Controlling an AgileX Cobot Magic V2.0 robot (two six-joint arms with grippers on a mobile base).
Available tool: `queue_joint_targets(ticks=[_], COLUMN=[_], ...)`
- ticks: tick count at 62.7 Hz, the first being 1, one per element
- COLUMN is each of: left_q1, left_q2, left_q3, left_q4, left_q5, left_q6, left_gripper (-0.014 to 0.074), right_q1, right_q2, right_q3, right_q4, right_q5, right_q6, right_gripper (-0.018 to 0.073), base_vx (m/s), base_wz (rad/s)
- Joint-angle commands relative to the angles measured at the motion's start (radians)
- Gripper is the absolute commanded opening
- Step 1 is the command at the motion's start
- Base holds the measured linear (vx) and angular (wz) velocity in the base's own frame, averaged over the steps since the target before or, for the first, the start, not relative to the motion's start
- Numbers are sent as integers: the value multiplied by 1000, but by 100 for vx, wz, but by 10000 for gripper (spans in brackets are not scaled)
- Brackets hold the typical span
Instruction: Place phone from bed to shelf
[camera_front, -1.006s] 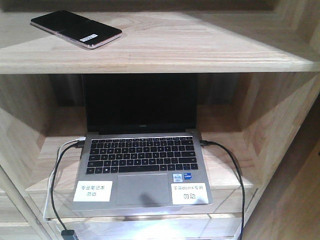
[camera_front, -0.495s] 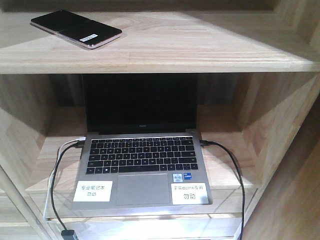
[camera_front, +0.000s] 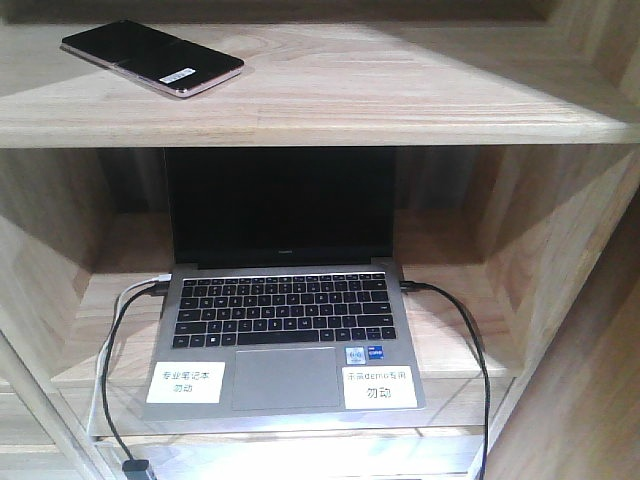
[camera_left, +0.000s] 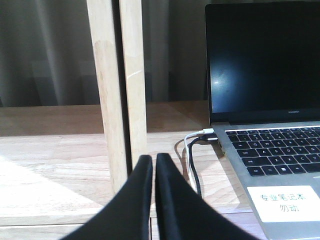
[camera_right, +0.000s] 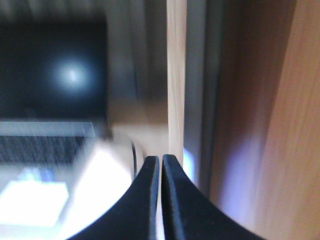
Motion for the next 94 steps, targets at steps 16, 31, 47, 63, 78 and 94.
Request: queue_joint_targets(ticks=[16, 31, 47, 63, 78, 94], left_q1=[-3, -3, -3, -3, -3, -3], left_q2=[-6, -6, -6, -6, -6, -6], left_q3=[1, 1, 1, 1, 1, 1], left_q4=[-6, -6, -6, -6, -6, -6], left_q5=[-77, -77, -77, -77, -77, -77], left_q6=[-4, -4, -4, -4, -4, -4], left_gripper=[1, 1, 1, 1, 1, 1], right_q1=[-6, -6, -6, -6, -6, -6], right_q2=[-4, -4, -4, -4, -4, -4], right_q3=[76, 76, 76, 76, 76, 76], right_q4=[-21, -46, -46, -46, -46, -46], right_q5=[-243, -245, -245, -245, -244, -244], right_q6=[-5, 7, 43, 43, 43, 43], right_gripper=[-8, -8, -8, -8, -8, -8], base_vx=[0, 0, 0, 0, 0, 0], base_wz=[0, 0, 0, 0, 0, 0])
